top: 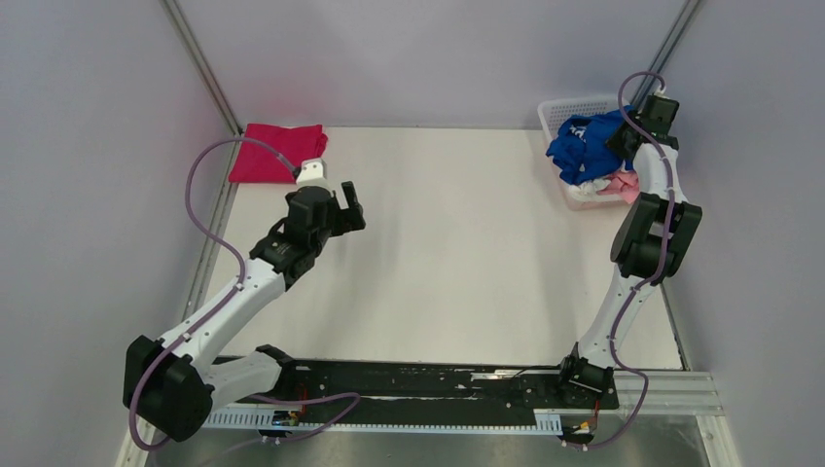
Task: Fold and stack the t-shirts
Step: Grab crumpled tshirt from bin with the right arm, then move the tshirt to the center of the board, then flatten out the tshirt
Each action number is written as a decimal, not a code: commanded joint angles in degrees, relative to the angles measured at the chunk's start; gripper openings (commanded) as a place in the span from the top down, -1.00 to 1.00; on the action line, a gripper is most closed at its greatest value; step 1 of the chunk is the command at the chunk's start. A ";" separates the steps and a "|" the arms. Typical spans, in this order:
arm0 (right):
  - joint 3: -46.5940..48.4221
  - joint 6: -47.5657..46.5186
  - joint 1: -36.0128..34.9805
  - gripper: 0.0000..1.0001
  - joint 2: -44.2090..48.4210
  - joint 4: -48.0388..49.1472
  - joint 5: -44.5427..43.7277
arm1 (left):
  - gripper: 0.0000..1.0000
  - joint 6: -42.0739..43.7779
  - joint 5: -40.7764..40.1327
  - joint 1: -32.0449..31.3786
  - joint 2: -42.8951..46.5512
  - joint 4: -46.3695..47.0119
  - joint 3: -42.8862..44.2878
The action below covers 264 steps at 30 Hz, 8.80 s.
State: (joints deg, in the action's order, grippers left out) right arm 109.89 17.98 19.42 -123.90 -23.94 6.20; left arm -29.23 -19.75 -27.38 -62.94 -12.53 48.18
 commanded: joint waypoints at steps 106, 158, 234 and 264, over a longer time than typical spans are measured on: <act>-66.03 10.46 -38.41 -1.00 58.20 12.53 -11.03 | -1.00 -8.94 31.28 -0.04 -2.95 2.66 -9.50; -54.39 20.49 -50.56 1.00 48.29 -5.28 -44.43 | 1.00 3.03 -7.92 -0.04 -7.35 -6.21 14.97; -52.69 7.68 -32.36 -1.00 34.43 12.49 6.74 | -1.00 -19.52 15.64 -0.66 -1.68 -7.49 -14.28; -70.39 19.04 -47.45 -1.00 49.12 3.24 -11.66 | -1.00 -4.99 13.62 6.55 -65.62 -20.61 58.00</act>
State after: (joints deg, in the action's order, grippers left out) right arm 36.18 37.45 -29.06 -78.30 -12.67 4.34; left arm -37.58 -1.21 -20.58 -134.69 -26.81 111.22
